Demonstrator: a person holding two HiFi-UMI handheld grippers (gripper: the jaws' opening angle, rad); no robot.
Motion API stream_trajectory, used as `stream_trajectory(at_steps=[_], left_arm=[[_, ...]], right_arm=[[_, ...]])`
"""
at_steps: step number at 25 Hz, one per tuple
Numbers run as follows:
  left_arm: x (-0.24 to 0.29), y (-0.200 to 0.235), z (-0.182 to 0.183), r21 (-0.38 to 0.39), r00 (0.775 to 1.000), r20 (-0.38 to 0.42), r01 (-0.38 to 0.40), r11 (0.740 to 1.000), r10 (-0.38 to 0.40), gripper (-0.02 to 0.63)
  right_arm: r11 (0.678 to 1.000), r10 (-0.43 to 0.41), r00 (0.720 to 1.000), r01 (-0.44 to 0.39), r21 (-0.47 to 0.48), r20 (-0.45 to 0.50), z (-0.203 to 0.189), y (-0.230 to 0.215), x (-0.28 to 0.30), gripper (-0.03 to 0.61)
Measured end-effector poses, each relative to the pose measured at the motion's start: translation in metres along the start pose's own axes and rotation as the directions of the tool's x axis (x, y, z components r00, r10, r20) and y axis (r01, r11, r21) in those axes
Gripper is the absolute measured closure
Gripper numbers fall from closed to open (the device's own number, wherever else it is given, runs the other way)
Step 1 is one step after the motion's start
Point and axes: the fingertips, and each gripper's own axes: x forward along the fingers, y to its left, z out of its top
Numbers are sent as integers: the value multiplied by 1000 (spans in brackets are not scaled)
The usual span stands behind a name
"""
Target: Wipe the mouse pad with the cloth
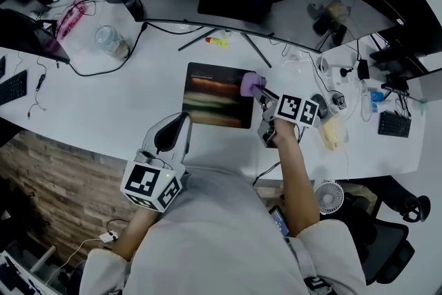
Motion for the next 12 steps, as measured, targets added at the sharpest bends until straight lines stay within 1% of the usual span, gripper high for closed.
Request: stream_trajectory(at_steps=[5, 12], left_arm=[[-6, 1, 3, -2, 1000, 15, -3, 1000, 3, 614], [-18, 6, 6, -11, 999, 44, -23, 1000, 23, 614]], right_arm=[[999, 38, 999, -39, -20, -12, -11, 22, 1, 454], [995, 96, 994, -97, -23, -49, -30, 51, 16, 454]])
